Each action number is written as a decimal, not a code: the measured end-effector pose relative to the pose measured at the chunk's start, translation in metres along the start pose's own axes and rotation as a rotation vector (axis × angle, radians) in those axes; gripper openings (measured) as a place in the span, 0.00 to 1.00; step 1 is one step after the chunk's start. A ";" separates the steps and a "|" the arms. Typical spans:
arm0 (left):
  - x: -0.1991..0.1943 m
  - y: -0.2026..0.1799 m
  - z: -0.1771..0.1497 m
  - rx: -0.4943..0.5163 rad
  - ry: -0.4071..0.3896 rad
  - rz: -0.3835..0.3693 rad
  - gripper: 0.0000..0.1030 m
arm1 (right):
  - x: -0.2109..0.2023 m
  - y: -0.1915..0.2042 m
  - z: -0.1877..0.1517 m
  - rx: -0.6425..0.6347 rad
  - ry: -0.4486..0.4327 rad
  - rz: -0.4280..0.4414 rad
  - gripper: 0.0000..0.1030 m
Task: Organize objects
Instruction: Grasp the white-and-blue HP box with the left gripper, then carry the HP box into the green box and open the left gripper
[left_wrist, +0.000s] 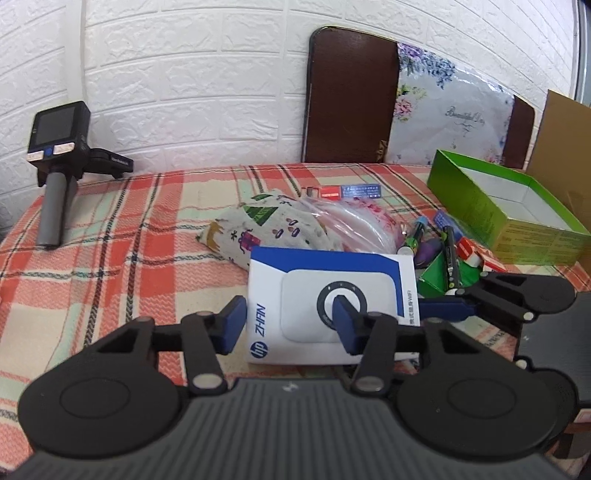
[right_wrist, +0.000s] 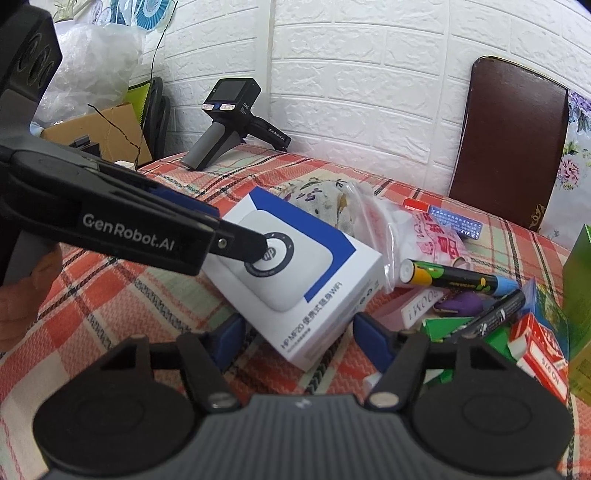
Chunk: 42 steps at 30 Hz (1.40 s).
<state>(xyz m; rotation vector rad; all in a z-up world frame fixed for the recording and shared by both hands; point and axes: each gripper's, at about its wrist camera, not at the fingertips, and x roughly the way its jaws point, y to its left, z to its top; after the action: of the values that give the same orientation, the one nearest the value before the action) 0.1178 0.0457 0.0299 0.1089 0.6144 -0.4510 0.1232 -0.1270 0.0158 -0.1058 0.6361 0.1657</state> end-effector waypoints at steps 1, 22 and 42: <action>-0.002 -0.002 -0.001 0.001 -0.001 0.009 0.50 | -0.001 -0.002 0.000 0.005 0.001 0.005 0.60; -0.021 -0.143 0.011 0.072 0.011 -0.147 0.48 | -0.131 -0.062 -0.066 0.087 -0.110 -0.148 0.59; 0.033 -0.286 0.112 0.297 -0.122 -0.266 0.48 | -0.190 -0.210 -0.092 0.220 -0.277 -0.446 0.59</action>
<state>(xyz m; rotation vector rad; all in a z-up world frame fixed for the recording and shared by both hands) 0.0758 -0.2489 0.1111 0.2821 0.4403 -0.7998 -0.0415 -0.3695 0.0658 -0.0103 0.3391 -0.3165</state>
